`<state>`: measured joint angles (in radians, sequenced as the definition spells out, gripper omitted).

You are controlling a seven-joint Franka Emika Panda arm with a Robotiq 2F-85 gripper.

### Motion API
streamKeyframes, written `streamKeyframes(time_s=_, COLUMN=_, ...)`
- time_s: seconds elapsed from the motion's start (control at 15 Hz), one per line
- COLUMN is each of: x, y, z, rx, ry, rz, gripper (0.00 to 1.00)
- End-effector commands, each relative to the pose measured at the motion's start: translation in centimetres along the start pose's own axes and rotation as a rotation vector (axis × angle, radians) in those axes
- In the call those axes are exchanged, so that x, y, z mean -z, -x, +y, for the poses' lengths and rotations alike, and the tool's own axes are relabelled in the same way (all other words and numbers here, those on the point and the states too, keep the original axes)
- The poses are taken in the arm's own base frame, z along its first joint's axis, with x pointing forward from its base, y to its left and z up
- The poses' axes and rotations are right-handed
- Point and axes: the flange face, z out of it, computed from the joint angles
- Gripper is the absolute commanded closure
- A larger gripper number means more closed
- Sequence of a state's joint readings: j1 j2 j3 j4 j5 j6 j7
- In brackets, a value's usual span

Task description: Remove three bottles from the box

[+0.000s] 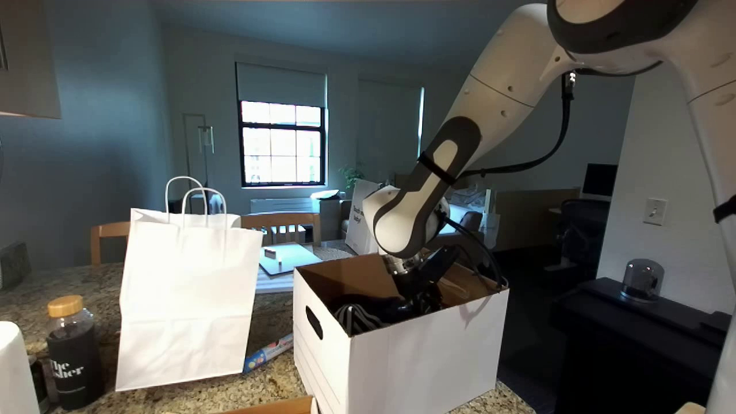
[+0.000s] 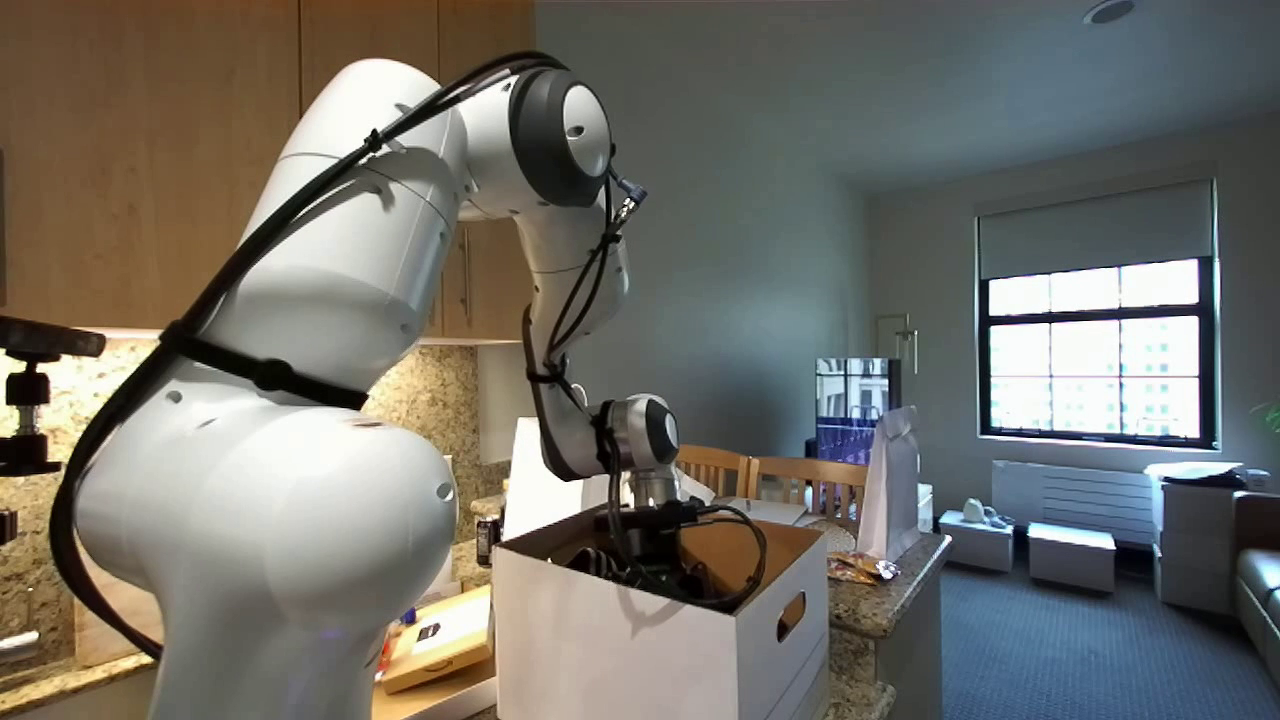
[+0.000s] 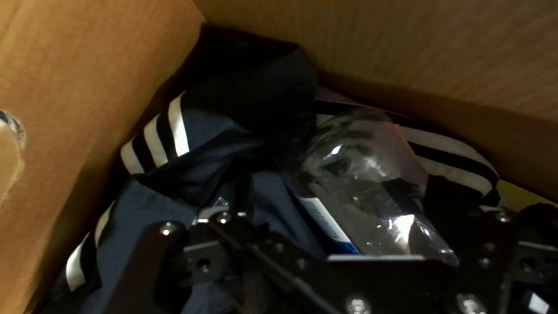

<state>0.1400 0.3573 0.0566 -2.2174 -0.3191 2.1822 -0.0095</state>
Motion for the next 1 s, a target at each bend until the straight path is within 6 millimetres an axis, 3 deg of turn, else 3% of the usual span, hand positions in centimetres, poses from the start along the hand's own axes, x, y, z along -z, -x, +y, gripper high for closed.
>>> streamKeyframes(time_s=0.0, x=-0.31, y=0.36, z=0.28, rx=0.001, ry=0.001, rz=0.001, gripper=0.0)
streamKeyframes(time_s=0.93, x=-0.31, y=0.83, z=0.53, rx=0.079, ry=0.185, rz=-0.142, gripper=0.0)
